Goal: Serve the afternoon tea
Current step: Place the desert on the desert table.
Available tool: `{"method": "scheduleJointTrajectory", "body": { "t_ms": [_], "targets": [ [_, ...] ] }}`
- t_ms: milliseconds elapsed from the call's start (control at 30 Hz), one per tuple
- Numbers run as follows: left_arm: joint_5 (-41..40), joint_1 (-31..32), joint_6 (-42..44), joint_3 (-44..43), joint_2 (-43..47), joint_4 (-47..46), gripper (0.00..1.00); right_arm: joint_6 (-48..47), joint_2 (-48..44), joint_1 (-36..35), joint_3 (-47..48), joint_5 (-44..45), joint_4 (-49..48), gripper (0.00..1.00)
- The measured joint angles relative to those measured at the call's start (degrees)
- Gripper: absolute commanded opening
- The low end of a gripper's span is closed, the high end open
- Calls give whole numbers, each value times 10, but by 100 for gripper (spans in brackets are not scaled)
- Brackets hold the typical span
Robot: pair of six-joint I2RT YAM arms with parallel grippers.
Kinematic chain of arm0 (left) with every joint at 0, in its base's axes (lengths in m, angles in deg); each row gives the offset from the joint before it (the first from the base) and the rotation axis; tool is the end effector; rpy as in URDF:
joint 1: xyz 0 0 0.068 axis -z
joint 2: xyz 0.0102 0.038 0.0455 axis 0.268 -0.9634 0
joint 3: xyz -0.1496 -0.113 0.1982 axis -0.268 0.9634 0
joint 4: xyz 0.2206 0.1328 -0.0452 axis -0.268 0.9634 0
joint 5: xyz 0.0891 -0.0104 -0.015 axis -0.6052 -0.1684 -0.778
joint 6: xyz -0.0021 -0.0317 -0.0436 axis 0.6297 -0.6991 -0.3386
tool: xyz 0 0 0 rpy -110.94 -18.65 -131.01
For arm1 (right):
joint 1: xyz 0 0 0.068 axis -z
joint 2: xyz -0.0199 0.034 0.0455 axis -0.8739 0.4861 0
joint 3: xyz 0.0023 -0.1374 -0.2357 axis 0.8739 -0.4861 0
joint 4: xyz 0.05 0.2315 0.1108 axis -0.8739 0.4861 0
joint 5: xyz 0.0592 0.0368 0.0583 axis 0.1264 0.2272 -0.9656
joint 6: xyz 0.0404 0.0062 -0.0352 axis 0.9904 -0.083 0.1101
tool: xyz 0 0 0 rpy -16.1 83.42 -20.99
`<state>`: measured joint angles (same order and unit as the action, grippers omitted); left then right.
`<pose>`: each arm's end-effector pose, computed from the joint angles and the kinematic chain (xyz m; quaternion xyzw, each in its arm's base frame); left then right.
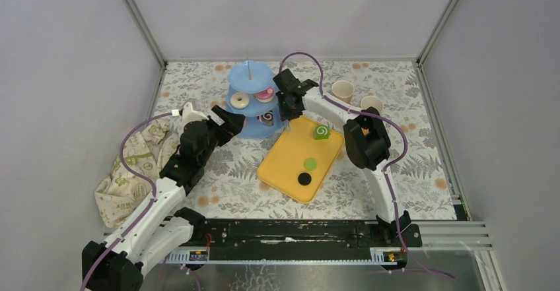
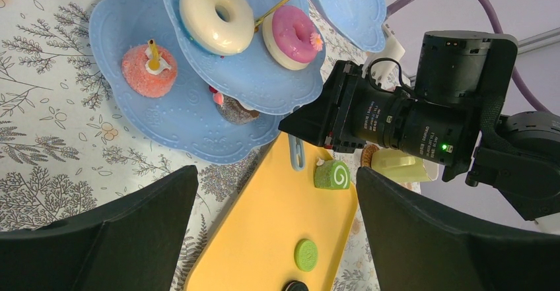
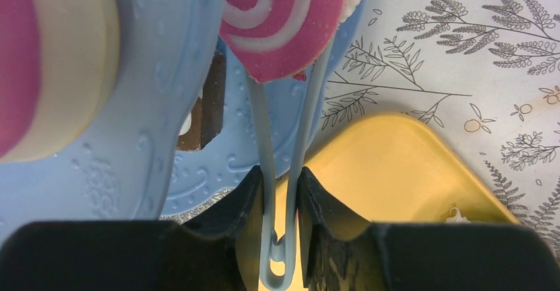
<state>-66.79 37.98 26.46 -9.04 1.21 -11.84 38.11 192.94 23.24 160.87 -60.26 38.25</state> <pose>0.1854 -0.0702 0.2760 -0.2327 0.7673 -0.2942 0.5202 0.3991 0.3046 0.2001 -0.1132 0.9469 0.1160 0.2776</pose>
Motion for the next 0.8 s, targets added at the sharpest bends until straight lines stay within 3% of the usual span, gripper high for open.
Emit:
{"method": "scheduleJointTrajectory", "body": {
  "t_ms": [367, 800],
  "targets": [
    [0, 0, 0, 0, 0, 0, 97, 3, 0, 3, 0, -14, -7, 39],
    [0, 0, 0, 2, 4, 0, 97, 9, 4, 6, -12, -33, -13, 43]
  ]
}}
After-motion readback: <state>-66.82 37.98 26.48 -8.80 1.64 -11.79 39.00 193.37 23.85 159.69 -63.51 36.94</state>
